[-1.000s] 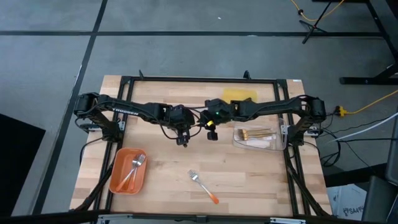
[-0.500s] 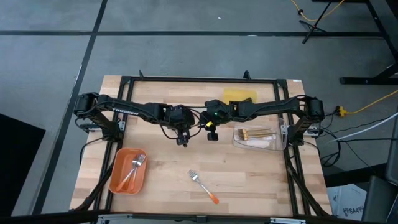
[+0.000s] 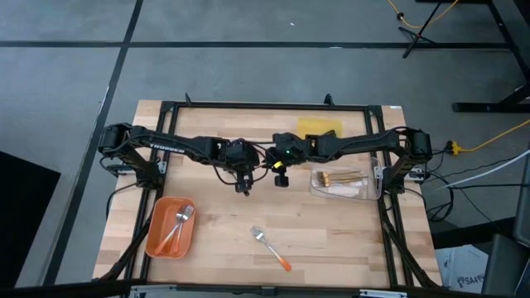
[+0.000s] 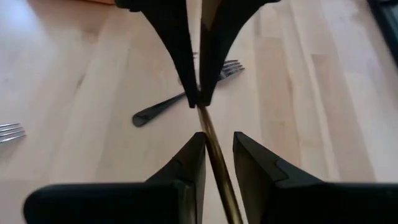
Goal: Sort silverware by color (type)
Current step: Put the gold fork into the transparent bin
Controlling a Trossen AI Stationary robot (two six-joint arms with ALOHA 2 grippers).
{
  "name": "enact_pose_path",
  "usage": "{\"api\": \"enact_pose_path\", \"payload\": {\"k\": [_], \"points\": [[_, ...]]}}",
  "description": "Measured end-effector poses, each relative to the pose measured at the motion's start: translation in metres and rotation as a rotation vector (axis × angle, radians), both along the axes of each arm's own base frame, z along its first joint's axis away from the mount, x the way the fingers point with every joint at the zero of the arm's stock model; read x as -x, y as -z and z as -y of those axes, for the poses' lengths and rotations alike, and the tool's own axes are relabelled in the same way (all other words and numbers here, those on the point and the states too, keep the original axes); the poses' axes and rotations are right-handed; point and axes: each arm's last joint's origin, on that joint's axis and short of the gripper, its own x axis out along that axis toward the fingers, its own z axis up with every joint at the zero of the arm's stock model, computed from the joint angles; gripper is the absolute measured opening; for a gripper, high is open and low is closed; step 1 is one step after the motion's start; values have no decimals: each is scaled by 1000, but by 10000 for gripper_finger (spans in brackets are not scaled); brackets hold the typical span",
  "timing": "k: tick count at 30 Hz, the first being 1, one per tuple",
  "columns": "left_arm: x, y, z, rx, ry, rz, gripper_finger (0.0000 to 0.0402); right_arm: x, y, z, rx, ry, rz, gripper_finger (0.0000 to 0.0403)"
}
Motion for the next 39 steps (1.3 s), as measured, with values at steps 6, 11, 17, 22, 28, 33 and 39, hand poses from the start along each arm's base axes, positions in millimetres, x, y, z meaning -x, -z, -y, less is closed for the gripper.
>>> {"api": "enact_pose_path", "payload": {"k": [6, 11, 17, 22, 28, 33, 39], "points": [[0, 0, 0, -4, -3, 0, 4, 0, 0, 1, 26, 32, -2, 72], [0, 0, 0, -2, -2, 0, 4, 0, 0, 1, 25, 30, -2, 72], [0, 0, 0, 0, -1, 0, 4, 0, 0, 1, 24, 30, -2, 72], [0, 0, 0, 1, 2, 0, 4, 0, 0, 0, -9, -5, 0, 72], [0, 0, 0, -4, -1, 0, 4, 0, 0, 0, -11, -8, 0, 67], [0, 0, 0, -8, 0, -2, 4, 1, 0, 0, -15, -13, -7, 24], [0, 0, 0, -19, -5, -3, 4, 1, 0, 0, -15, -14, -6, 16]]}}
